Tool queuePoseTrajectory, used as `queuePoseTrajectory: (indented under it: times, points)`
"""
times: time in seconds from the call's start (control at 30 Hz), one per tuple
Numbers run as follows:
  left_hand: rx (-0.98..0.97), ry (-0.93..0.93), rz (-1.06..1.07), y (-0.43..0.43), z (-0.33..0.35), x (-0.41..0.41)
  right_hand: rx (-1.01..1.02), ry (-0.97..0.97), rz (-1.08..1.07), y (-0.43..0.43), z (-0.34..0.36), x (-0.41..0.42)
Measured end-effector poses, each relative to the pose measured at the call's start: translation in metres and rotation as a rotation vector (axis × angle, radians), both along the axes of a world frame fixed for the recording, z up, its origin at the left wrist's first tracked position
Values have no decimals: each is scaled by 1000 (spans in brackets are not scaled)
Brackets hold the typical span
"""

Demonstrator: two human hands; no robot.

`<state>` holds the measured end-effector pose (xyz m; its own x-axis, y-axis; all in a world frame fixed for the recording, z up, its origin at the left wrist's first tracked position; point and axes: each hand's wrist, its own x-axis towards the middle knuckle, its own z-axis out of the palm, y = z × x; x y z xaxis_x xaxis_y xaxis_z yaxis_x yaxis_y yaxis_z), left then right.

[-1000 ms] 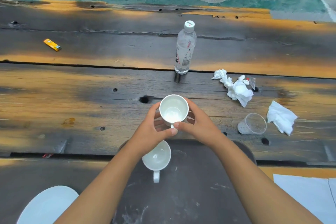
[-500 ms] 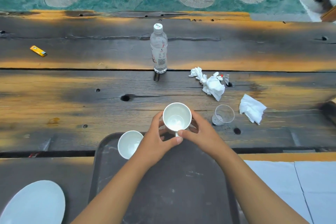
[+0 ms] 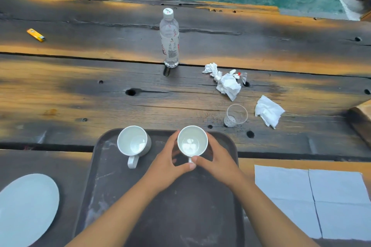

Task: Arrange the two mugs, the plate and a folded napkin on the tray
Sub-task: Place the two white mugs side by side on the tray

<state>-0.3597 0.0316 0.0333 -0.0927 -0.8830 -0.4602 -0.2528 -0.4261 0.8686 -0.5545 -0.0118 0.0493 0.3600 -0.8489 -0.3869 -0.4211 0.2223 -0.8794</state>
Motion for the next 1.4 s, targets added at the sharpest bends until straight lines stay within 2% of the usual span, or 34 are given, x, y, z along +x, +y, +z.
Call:
queuePoseTrajectory:
  times: [0.17, 0.63, 1.1, 1.4]
  points:
    - [50, -10, -6, 8, -8, -4, 64, -17, -30, 11, -10, -5]
    - [21, -47, -132, 14, -19, -3, 116, -45, -41, 14, -18, -6]
    - [37, 1, -75, 0, -26, -9, 121, -54, -35, -1, -22, -10]
    - [26, -36, -91, -5, -28, -9, 139, -40, -18, -7, -24, -14]
